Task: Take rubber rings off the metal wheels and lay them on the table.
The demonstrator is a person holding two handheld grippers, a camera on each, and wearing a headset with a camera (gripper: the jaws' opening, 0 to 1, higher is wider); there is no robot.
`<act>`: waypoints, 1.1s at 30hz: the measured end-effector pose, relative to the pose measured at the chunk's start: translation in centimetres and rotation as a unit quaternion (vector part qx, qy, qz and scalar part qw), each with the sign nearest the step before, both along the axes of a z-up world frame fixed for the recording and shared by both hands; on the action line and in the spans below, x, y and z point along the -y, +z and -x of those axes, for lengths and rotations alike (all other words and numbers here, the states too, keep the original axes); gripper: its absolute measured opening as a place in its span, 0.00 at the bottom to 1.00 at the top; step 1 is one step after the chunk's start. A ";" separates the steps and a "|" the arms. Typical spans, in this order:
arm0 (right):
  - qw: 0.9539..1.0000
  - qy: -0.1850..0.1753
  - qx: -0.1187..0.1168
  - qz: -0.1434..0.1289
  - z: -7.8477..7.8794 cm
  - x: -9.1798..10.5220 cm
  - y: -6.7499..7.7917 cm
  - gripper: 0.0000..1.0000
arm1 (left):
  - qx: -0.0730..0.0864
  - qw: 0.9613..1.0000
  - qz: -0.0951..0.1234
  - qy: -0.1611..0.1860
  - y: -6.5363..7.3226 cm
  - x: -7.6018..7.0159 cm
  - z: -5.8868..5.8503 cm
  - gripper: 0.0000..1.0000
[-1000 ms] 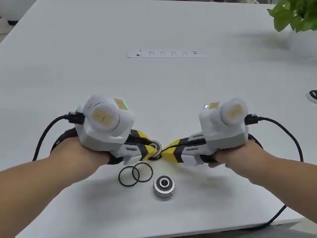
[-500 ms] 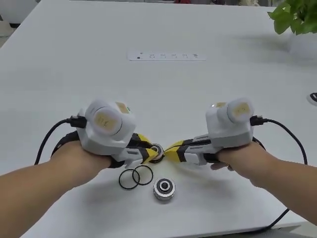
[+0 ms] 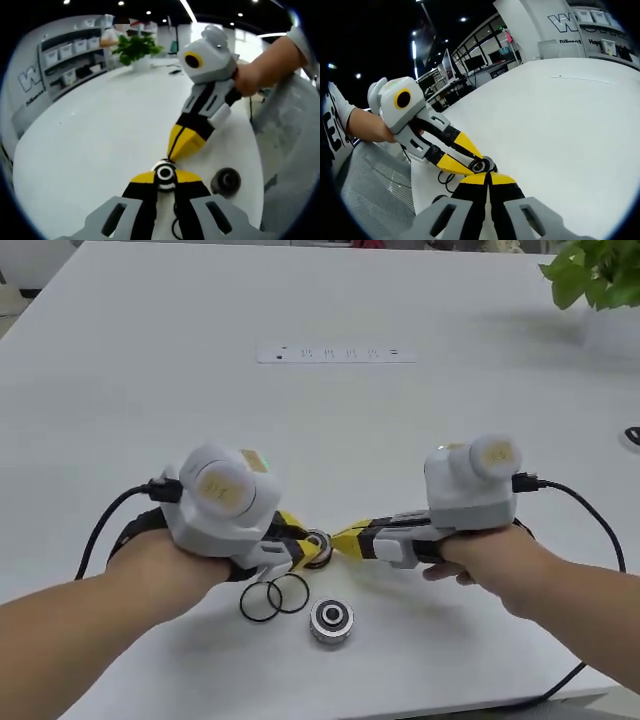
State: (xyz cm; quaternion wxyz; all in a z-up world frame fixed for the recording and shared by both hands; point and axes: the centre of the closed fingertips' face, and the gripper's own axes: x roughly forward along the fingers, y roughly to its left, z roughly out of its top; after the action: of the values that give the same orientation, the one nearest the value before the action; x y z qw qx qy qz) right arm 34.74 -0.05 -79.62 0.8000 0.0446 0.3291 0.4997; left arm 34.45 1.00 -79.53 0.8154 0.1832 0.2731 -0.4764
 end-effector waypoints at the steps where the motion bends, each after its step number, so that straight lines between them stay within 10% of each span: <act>1: 1.000 -0.001 -0.003 -0.002 0.0 0.0 0.0 0.00 | 0.000 1.000 -0.001 0.000 0.0 0.0 0.0 0.12; 33: 0.999 0.030 -0.007 -0.039 1.6 -1.8 1.7 0.00 | 0.000 1.000 -0.009 -0.011 -0.1 0.1 0.2 0.12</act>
State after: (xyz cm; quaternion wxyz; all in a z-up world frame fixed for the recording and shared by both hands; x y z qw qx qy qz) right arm 33.10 1.72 -77.89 0.7803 0.0689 0.3160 0.5352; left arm 34.26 0.91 -79.59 0.8085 0.1940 0.2751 -0.4826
